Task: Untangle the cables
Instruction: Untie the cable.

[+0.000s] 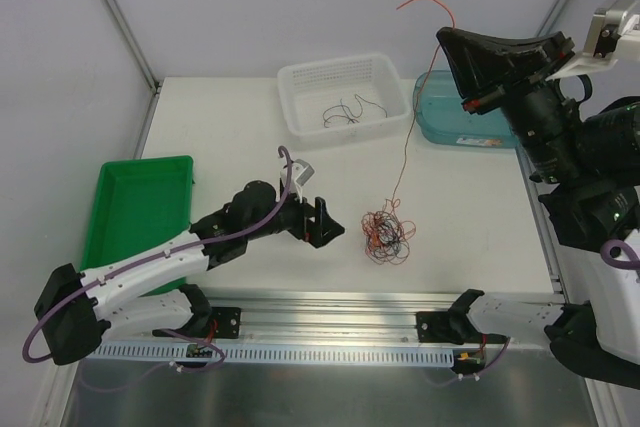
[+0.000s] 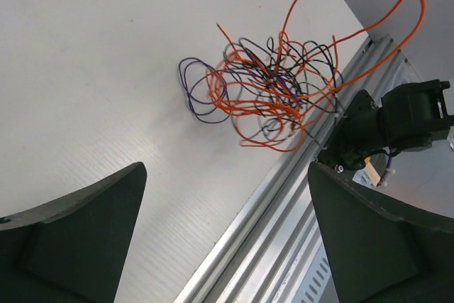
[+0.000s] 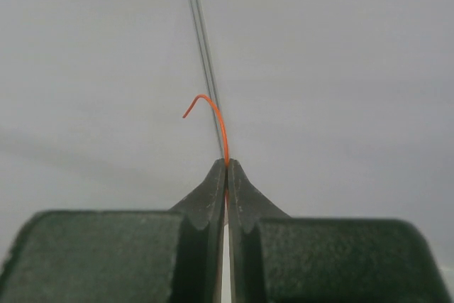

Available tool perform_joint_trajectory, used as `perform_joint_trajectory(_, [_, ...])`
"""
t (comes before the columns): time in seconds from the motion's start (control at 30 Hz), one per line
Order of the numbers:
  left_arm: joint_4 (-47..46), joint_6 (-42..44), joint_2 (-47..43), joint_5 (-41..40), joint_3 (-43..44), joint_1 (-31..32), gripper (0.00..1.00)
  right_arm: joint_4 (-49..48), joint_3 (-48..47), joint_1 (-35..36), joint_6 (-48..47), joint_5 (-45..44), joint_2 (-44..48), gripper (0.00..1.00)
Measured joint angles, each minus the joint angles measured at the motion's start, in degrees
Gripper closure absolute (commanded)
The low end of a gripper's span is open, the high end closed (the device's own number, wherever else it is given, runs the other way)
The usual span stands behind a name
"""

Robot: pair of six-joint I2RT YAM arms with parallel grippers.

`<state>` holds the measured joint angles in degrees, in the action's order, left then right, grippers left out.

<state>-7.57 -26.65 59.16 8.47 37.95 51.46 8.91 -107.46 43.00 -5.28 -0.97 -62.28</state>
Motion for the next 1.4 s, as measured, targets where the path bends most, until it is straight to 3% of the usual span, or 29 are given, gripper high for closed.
perform_joint_trajectory(0.27, [-6.0, 1.9, -4.1, -1.4, -2.5, 0.5, 0.01, -0.2, -3.6, 0.0, 1.2, -0.4, -4.3, 0.99])
perform_joint_trajectory(0.47, [-12.5, 5.2, -1.8, -1.7, -2.5, 2.2, 0.01, -0.5, 14.0, 0.0, 7.8, 1.6, 0.6, 0.99])
perform_joint_trajectory(0.63, [-19.5, 8.5, 3.7, -3.0, -2.4, 3.8, 0.01, 0.8, 21.5, 0.0, 11.9, 2.2, -0.2, 0.99])
perform_joint_trajectory(0.87, [-25.5, 10.7, 11.0, -3.4, -2.0, 4.7, 0.02, 0.8, 21.7, 0.0, 14.4, 4.1, -0.7, 0.99])
perform_joint_trajectory(1.17, [-30.8, 9.6, 13.8, 0.7, -2.0, 5.6, 0.1, 0.7, 21.6, 0.0, 15.1, 4.5, -1.1, 0.99])
perform_joint_trajectory(1.33, [-32.0, 8.2, 14.9, 4.1, -2.0, 5.9, 0.26, 0.8, 21.6, 0.0, 15.1, 4.5, -1.5, 0.99])
perform_joint_trajectory(1.4, [-32.6, 7.5, 15.5, 4.6, -2.0, 5.9, 0.4, 0.8, 21.6, 0.0, 15.2, 4.5, -1.5, 0.99])
